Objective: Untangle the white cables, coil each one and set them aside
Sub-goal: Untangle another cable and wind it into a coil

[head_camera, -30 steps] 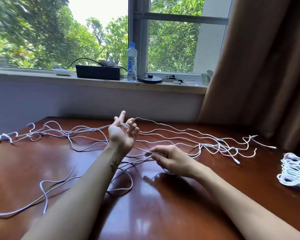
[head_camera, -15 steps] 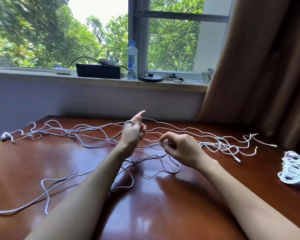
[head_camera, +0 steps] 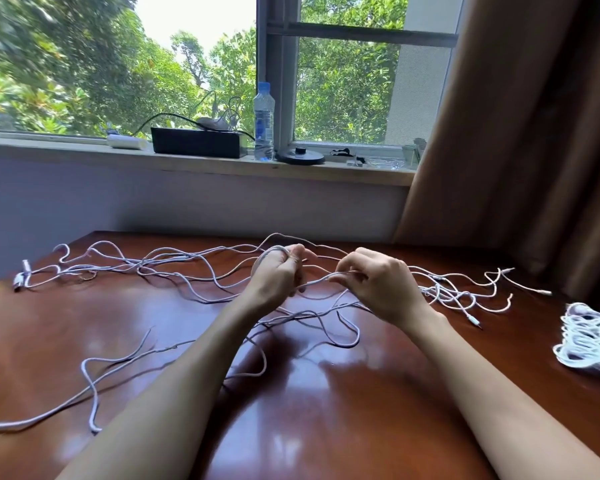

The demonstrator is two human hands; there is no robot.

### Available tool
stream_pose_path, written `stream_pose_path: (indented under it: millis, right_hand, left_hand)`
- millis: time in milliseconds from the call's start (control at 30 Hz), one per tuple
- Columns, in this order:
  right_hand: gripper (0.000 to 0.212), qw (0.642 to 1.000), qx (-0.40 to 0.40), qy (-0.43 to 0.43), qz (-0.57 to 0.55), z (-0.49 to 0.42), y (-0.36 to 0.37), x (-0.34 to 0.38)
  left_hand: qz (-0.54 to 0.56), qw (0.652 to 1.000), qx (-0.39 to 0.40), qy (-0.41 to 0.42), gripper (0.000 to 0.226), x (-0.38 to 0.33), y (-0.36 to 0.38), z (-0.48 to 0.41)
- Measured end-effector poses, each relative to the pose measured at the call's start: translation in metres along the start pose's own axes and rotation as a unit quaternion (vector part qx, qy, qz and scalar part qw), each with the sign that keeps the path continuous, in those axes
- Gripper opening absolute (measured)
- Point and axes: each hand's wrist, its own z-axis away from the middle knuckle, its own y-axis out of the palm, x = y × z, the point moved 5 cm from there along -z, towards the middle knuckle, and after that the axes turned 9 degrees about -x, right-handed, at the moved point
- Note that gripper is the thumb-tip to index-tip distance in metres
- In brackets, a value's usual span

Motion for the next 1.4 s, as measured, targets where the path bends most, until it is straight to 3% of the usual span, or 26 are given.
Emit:
stream_pose_path:
  millis: [167,333,433,500,567,633,733,833,900,1033,1400]
  right_hand:
    - [0.012,0.999,0.012,-0.016,-0.04,0.002,0.003,-0.011]
    - [0.041,0.995,-0.072,0.057,0.029,-0.002,-0.012,-0.005]
    - [0.056,0.988,-0.084,0.087,0.1,0.0,-0.015,-0.008]
    - [0.062,0.984,-0.075,0.1,0.128,0.001,-0.015,-0.01]
    - [0.059,0.988,-0.059,0.095,0.106,0.001,-0.013,-0.011]
    - [0.037,0.995,-0.029,0.097,-0.004,0.0,-0.008,-0.013]
    - [0.006,0.986,0.002,0.106,-0.131,0.001,-0.002,-0.014]
    - [0.013,0.961,0.013,0.189,-0.2,0.005,-0.002,-0.019]
    - [0.01,0.945,0.016,0.232,-0.229,0.006,-0.001,-0.022]
    - [0.013,0.933,0.0,0.255,-0.254,0.003,-0.002,-0.021]
    - [0.008,0.881,0.025,0.346,-0.321,0.007,0.002,-0.026]
  left_hand:
    - [-0.071,0.997,0.04,0.011,0.061,0.006,0.002,0.003]
    - [-0.081,0.989,0.12,0.041,0.049,-0.002,0.01,0.011]
    - [-0.185,0.971,0.119,0.091,0.032,0.0,0.01,0.011]
    - [-0.271,0.951,0.096,0.114,0.033,0.001,0.009,0.012]
    - [-0.324,0.937,0.084,0.101,0.04,0.004,0.008,0.012]
    - [-0.326,0.938,0.092,0.076,0.051,0.011,0.006,0.012]
    - [-0.262,0.959,0.103,0.037,0.066,0.018,0.005,0.012]
    - [-0.105,0.986,0.13,-0.012,0.072,0.019,0.012,0.014]
    - [-0.014,0.985,0.166,-0.039,0.074,0.012,0.018,0.017]
    - [0.111,0.963,0.215,-0.115,0.076,0.005,0.027,0.02]
    - [0.388,0.874,0.202,-0.212,0.059,-0.009,0.018,0.017]
